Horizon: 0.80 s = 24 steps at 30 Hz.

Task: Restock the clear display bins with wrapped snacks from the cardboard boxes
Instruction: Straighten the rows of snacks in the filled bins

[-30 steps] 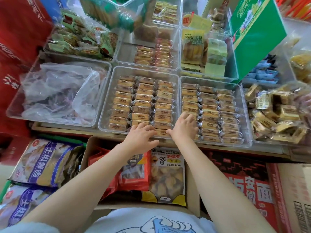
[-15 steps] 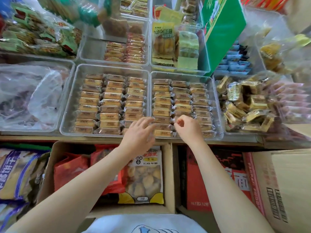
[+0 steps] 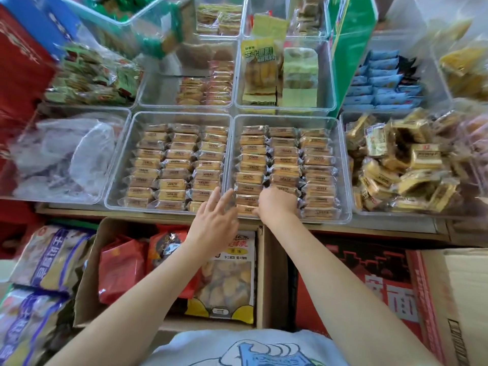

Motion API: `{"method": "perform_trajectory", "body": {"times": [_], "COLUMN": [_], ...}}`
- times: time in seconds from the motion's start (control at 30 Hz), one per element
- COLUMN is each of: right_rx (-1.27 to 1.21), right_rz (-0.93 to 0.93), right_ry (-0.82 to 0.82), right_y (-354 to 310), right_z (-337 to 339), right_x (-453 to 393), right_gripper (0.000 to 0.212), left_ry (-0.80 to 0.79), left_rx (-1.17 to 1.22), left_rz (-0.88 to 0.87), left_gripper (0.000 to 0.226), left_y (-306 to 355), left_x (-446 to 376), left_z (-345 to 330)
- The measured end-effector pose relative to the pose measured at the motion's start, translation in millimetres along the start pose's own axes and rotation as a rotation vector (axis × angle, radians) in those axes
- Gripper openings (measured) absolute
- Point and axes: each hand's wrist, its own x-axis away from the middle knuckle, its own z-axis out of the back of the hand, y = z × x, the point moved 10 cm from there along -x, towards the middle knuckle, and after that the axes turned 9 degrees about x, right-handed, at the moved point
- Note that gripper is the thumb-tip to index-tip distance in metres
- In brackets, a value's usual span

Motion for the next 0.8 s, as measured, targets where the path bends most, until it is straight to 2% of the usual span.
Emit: {"method": "perform_trajectory", "body": {"times": [0.2,0.3,0.43,0.6,0.8], "right_rx": [-0.209,-0.343,-0.438,-0.416,-0.359], "right_rz": [-0.004,0.014,0.077,0.078,0.02], "right_ry": [-0.084,-0.09,-0.064,-0.034,-0.063], "right_y": [10.1,19.0,21.2,15.5,11.0], "right_z": [-15.4,-21.5,-18.1,-15.0,-22.7], "right_x": [-6.2,-3.9,2.7,0.2,-5.4], "right_gripper": [0.014,0.008,0.012,0.012,0.014], "left_ry": [0.005,-0.005,0.012,-0.04,-0.032], "left_rx": [0.051,0.075,0.138,0.047,-0.02], "left_rz": [0.036,0.017,0.005,-0.038,-0.02], "left_gripper": [0.046,0.048,0.05,0.051,0.039], "left_y": [-6.8,-8.1,-12.3,-5.8,-0.7], "left_x": [7.0,8.2,12.2,5.9,-8.9], "left_z": [-5.1,-3.1,-0.7,-2.0,7.2]}}
